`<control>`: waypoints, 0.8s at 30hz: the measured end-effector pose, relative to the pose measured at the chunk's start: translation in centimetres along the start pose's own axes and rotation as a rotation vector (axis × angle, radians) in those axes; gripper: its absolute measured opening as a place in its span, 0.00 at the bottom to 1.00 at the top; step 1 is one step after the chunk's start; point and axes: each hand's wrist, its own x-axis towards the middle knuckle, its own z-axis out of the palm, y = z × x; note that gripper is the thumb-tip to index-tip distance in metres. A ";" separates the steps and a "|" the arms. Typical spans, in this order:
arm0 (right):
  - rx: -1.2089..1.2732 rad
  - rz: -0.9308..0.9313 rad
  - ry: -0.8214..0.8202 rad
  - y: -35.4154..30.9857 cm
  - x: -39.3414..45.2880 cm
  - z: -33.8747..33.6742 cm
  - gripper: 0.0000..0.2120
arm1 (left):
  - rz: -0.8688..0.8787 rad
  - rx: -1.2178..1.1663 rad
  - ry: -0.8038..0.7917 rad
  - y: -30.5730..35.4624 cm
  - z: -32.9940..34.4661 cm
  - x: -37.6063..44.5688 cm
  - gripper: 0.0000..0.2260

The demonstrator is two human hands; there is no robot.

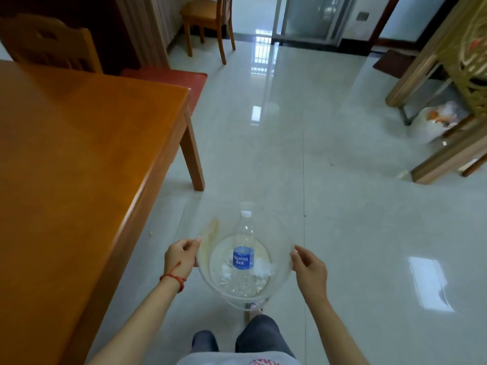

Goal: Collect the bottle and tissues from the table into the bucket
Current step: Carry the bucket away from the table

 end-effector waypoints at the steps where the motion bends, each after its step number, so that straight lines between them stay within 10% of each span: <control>1: -0.002 -0.009 -0.017 -0.7 2.0 0.2 0.07 | -0.007 -0.010 0.009 0.8 0.8 1.3 0.12; 24: -0.047 0.116 -0.071 -10.1 31.1 12.3 0.09 | -0.129 0.076 -0.029 12.9 8.3 30.0 0.11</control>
